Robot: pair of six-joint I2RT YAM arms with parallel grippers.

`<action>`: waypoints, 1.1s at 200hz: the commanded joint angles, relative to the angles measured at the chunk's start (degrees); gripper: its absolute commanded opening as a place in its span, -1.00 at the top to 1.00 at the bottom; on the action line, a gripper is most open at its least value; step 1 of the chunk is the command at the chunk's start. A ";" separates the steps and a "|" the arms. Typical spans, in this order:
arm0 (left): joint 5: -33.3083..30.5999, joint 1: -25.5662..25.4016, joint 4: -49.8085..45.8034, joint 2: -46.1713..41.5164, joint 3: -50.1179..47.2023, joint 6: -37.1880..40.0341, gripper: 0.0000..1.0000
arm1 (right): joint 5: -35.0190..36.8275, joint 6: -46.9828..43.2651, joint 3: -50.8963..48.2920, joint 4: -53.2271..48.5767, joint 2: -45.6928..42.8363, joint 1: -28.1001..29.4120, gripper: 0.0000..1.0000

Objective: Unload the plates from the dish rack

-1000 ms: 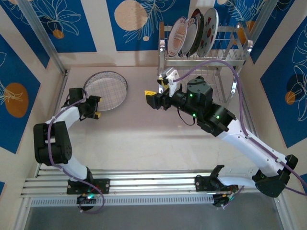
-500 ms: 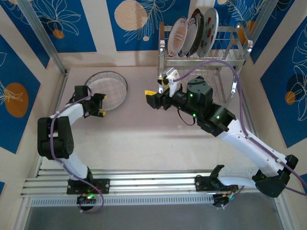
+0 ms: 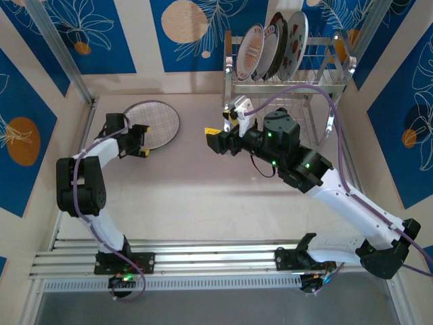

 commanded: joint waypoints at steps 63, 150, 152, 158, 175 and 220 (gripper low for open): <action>-1.75 0.33 -3.11 -0.02 2.89 2.13 -0.52 | 1.75 0.53 1.67 -0.54 -1.25 -0.06 -0.52; -3.25 -2.83 -6.05 -9.73 6.94 6.07 -0.57 | 9.88 1.03 8.39 -6.18 -0.72 -3.95 -0.48; -3.36 -3.09 -6.09 -10.01 7.24 6.32 -0.57 | 10.46 1.16 8.98 -6.70 -0.65 -4.56 -0.46; -3.61 -3.87 -6.36 -10.71 8.23 7.22 -0.58 | 11.47 1.59 10.27 -7.88 -0.47 -5.96 -0.43; -4.04 -6.63 -6.13 -12.65 11.28 9.67 -0.60 | 13.16 4.29 14.07 -11.26 0.26 -11.63 -0.37; -5.38 -15.93 -5.29 -17.59 17.92 18.61 -0.62 | 9.17 11.47 22.21 -16.42 4.33 -30.86 -0.35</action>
